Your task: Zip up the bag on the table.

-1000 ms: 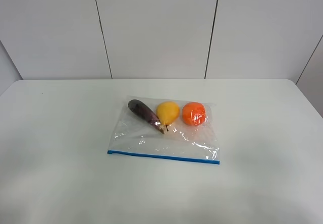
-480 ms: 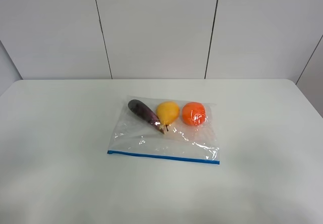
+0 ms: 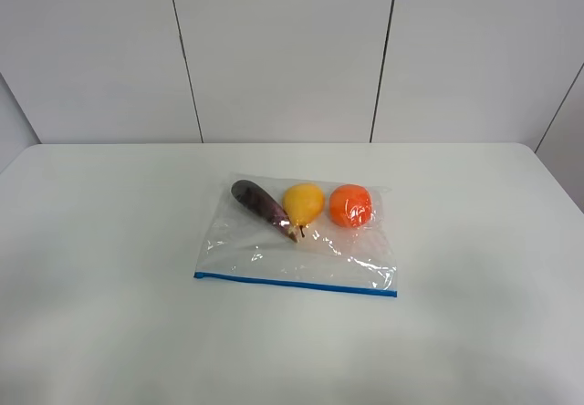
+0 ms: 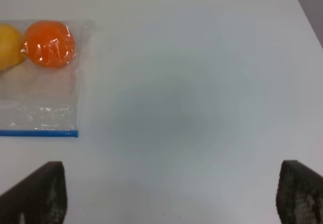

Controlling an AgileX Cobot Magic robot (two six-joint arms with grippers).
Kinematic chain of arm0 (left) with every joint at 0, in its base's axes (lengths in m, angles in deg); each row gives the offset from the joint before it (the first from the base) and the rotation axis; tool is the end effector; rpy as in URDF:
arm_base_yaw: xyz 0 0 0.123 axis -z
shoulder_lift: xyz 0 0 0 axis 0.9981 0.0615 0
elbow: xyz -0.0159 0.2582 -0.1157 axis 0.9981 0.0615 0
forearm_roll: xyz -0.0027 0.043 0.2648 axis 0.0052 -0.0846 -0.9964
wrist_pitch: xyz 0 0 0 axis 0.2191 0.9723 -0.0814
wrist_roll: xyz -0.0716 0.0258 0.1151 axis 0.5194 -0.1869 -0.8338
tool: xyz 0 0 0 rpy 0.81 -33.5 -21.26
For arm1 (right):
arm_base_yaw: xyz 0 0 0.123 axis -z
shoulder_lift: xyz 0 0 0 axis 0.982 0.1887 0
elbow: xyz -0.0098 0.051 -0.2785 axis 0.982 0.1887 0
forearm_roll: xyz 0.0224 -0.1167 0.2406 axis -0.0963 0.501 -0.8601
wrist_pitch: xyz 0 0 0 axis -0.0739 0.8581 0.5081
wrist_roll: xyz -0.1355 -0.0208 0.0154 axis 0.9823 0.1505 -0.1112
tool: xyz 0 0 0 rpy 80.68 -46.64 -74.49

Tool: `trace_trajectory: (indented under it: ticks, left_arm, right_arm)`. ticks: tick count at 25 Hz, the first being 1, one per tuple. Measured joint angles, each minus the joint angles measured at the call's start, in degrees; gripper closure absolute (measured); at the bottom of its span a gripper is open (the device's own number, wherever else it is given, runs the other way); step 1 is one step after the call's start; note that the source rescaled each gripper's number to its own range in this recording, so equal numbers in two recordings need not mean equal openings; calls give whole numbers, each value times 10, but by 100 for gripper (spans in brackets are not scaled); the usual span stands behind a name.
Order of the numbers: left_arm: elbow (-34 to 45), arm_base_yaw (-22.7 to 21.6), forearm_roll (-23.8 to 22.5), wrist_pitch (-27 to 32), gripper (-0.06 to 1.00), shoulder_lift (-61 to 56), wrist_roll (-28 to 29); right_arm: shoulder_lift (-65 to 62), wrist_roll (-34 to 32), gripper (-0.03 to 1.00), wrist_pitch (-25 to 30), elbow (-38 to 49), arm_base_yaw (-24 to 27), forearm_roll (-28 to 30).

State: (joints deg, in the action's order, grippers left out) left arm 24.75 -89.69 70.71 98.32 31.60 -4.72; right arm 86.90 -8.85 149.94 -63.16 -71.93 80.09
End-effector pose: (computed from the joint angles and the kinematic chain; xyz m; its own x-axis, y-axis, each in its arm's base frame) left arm 0.0369 0.0090 0.2780 -0.4599 -0.0911 -0.8833 -0.1304 0.9909 -0.0343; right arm 0.0463 0.0046 0.2662 -0.4770 0.0373 -0.8781 0.0485 0.9987 0.0160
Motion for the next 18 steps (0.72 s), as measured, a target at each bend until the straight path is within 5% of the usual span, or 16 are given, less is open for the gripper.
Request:
trace_trajectory:
  ticks: [18]
  left_arm:
    - [0, 0, 0, 0, 26, 0, 0]
  right_arm:
    - [0, 0, -1, -2, 0, -2, 0]
